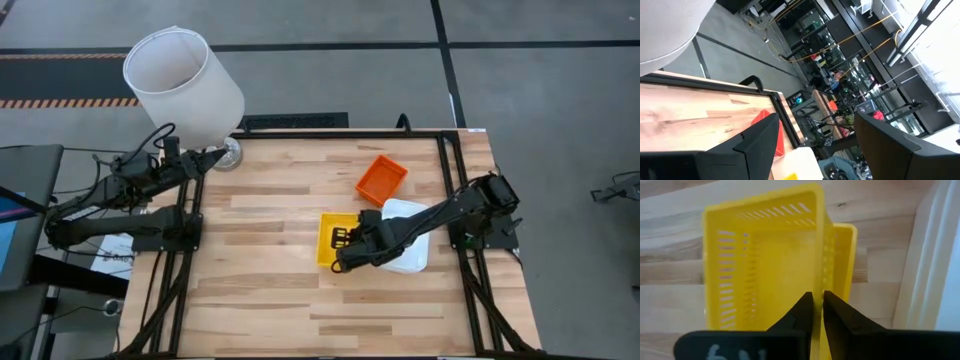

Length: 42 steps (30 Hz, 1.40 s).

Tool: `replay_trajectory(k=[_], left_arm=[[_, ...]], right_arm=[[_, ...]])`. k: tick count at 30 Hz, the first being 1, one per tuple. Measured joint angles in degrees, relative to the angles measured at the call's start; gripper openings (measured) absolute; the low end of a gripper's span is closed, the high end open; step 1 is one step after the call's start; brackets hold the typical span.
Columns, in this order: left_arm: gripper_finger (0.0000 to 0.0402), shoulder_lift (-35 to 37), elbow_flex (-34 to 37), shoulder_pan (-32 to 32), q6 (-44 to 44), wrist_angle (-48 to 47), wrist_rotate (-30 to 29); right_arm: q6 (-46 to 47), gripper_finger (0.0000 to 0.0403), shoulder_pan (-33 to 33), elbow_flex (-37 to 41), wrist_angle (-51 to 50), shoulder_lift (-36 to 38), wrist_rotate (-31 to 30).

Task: Stack baskets by color
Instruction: Stack the bottom yellow bin on the top yellow bin, then return to Home Position

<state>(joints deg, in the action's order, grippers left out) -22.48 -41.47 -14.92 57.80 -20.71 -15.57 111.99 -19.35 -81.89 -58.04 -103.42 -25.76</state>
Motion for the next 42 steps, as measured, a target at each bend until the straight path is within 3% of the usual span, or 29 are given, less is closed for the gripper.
replay_trajectory(k=[18,26,29,36,42], left_arm=[[0.0247,0.0,0.0,0.0,0.0,-3.2,0.0],[0.0247,0.0,0.0,0.0,-0.3,-4.6,-1.6],[0.0247,0.0,0.0,0.0,-1.0,-4.9,-1.7],[0.0247,-1.7,0.0,0.0,-2.0,-2.9,1.0],[0.0247,-2.3,0.0,0.0,-3.2,-4.5,3.4]], right_arm=[[-5.9,0.0174,-0.2,-1.2,0.0,2.5,-1.0],[-12.9,0.0186,0.0,-2.1,0.3,3.7,-4.9],[-15.8,0.0181,-0.3,-2.1,2.5,4.2,-9.4],[-41.0,0.0176,0.0,-7.2,3.5,15.2,-13.1],[-73.2,0.0181,-0.1,-12.2,1.6,25.5,-6.1]])
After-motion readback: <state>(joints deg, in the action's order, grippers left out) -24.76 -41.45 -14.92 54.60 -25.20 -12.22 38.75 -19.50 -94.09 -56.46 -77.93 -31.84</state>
